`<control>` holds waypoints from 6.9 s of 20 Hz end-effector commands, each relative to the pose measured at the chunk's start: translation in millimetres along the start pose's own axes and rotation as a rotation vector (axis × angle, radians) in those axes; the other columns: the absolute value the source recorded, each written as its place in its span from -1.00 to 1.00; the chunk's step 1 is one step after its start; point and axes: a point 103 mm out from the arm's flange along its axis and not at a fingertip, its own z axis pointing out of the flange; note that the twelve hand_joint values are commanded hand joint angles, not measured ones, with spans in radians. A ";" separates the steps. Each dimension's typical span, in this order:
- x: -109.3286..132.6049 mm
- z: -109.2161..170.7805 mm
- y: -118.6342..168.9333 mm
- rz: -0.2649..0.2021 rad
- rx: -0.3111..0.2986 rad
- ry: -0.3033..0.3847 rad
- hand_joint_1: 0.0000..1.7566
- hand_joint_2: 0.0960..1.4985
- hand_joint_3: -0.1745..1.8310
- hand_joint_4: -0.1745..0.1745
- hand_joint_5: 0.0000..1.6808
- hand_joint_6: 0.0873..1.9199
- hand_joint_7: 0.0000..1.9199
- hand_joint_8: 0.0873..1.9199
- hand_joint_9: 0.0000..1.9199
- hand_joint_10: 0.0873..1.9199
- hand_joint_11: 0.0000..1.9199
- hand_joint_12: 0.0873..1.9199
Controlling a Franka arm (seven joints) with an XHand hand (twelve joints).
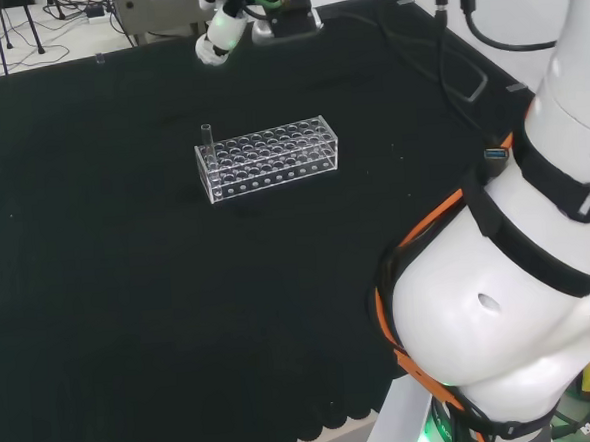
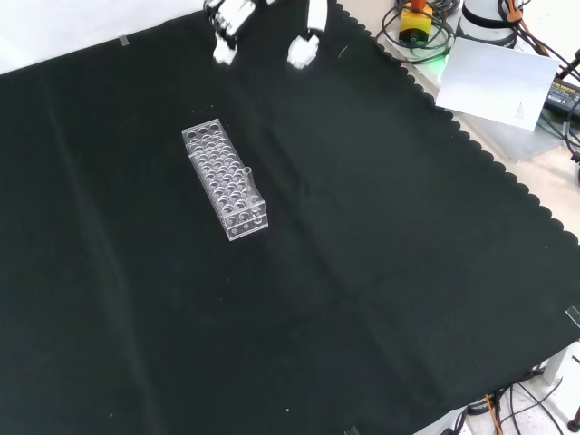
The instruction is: Pick up the test tube.
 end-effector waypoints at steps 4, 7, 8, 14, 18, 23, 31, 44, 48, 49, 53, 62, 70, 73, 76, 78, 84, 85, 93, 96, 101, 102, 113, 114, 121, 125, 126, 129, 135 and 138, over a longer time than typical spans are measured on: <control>8.0 21.9 41.4 -0.005 0.054 0.020 0.01 -0.22 -0.23 -0.79 -0.57 -0.90 -0.65 -0.06 -0.65 -0.04 -0.95 0.58; 5.5 28.6 51.1 -0.005 0.079 0.013 0.03 -0.23 -0.21 -0.81 -0.56 -0.89 -0.63 -0.06 -0.63 -0.04 -0.93 0.57; 4.7 30.8 54.2 -0.005 0.086 0.011 0.03 -0.23 -0.21 -0.81 -0.56 -0.88 -0.62 -0.06 -0.62 -0.05 -0.93 0.57; 3.3 48.2 72.8 -0.013 0.134 -0.003 0.04 -0.23 -0.20 -0.85 -0.53 -0.86 -0.57 -0.05 -0.58 -0.05 -0.91 0.56; 3.5 59.9 83.4 -0.013 0.162 0.002 0.05 -0.24 -0.19 -0.87 -0.54 -0.83 -0.55 -0.06 -0.57 -0.07 -0.90 0.55; 2.4 75.6 95.0 -0.018 0.201 -0.013 0.05 -0.24 -0.18 -0.88 -0.53 -0.81 -0.53 -0.05 -0.55 -0.07 -0.90 0.55; 0.2 97.2 104.4 -0.026 0.262 -0.030 0.06 -0.24 -0.18 -1.00 -0.55 -0.55 -0.45 -0.07 -0.51 -0.09 -0.89 0.55; 10.9 118.8 118.7 -0.058 0.297 -0.046 0.08 -0.23 -0.17 -1.00 -0.52 -0.33 -0.38 -0.06 -0.47 -0.10 -0.87 0.54; 18.0 121.6 124.7 -0.069 0.291 -0.063 0.09 -0.23 -0.17 -1.00 -0.49 -0.26 -0.34 -0.07 -0.44 -0.10 -0.85 0.54; 19.6 122.4 125.9 -0.071 0.291 -0.069 0.10 -0.23 -0.16 -1.00 -0.47 -0.24 -0.33 -0.07 -0.43 -0.11 -0.84 0.53; 23.2 124.4 129.1 -0.074 0.286 -0.088 0.13 -0.24 -0.15 -1.00 -0.40 -0.16 -0.26 -0.08 -0.38 -0.13 -0.80 0.51; 22.7 127.8 134.5 -0.071 0.285 -0.138 0.19 -0.25 -0.13 -1.00 -0.28 -0.09 -0.12 -0.10 -0.26 -0.17 -0.74 0.49; 20.3 134.8 141.6 -0.060 0.261 -0.150 0.24 -0.25 -0.11 -1.00 -0.13 -0.10 0.05 -0.14 -0.12 -0.24 -0.64 0.45; 19.1 136.8 144.0 -0.054 0.254 -0.141 0.25 -0.25 -0.10 -1.00 -0.08 -0.11 0.11 -0.15 -0.08 -0.26 -0.62 0.44; 18.6 137.3 146.0 -0.055 0.233 -0.140 0.27 -0.25 -0.10 -1.00 -0.02 -0.12 0.18 -0.17 -0.03 -0.28 -0.58 0.43; 18.2 136.4 147.2 -0.052 0.208 -0.130 0.30 -0.13 -0.20 -1.00 0.12 -0.13 0.27 -0.20 0.04 -0.31 -0.54 0.42; 15.9 130.1 149.8 -0.037 0.133 -0.103 0.47 -0.07 -0.29 -1.00 0.38 -0.25 0.29 -0.25 0.25 -0.35 -0.38 0.32; 15.6 129.0 149.8 -0.036 0.123 -0.099 0.52 -0.09 -0.27 -1.00 0.38 -0.23 0.30 -0.19 0.23 -0.37 -0.36 0.30; 14.2 120.3 150.3 -0.031 0.080 -0.086 0.62 -0.19 -0.21 -1.00 0.46 -0.35 0.39 -0.18 0.32 -0.62 -0.28 0.26; 14.1 115.4 149.5 -0.033 0.076 -0.081 0.62 -0.22 -0.19 -1.00 0.50 -0.40 0.42 -0.22 0.36 -0.69 -0.28 0.25; 12.5 104.5 145.9 -0.037 0.075 -0.078 0.63 -0.24 -0.18 -1.00 0.51 -0.42 0.43 -0.24 0.38 -0.72 -0.28 0.25; 11.8 103.1 145.4 -0.036 0.075 -0.077 0.63 -0.24 -0.17 -1.00 0.52 -0.42 0.43 -0.24 0.39 -0.73 -0.28 0.25; 3.6 88.0 137.6 -0.027 0.067 -0.050 0.63 -0.28 -0.14 -1.00 0.54 -0.44 0.45 -0.26 0.41 -0.75 -0.28 0.25; 3.2 87.2 137.2 -0.027 0.067 -0.048 0.63 -0.28 -0.13 -1.00 0.54 -0.44 0.45 -0.26 0.41 -0.75 -0.28 0.25; -0.7 77.3 132.5 -0.033 0.061 -0.023 0.63 -0.29 -0.13 -1.00 0.54 -0.44 0.46 -0.27 0.41 -0.75 -0.28 0.25; -5.8 64.4 128.2 -0.034 0.053 -0.020 0.63 -0.29 -0.13 -1.00 0.54 -0.44 0.46 -0.27 0.41 -0.75 -0.28 0.25; -6.1 63.4 128.0 -0.033 0.051 -0.019 0.63 -0.29 -0.13 -1.00 0.54 -0.44 0.46 -0.27 0.41 -0.75 -0.28 0.25; -11.1 51.5 125.0 -0.034 0.039 -0.008 0.63 -0.29 -0.12 -1.00 0.55 -0.45 0.46 -0.28 0.41 -0.76 -0.28 0.25; -21.3 31.1 117.9 -0.018 0.018 -0.016 0.63 -0.30 -0.12 -1.00 0.55 -0.45 0.46 -0.28 0.42 -0.76 -0.28 0.25; -25.7 24.0 113.6 -0.011 0.009 -0.018 0.63 -0.30 -0.12 -1.00 0.55 -0.45 0.46 -0.28 0.42 -0.76 -0.28 0.25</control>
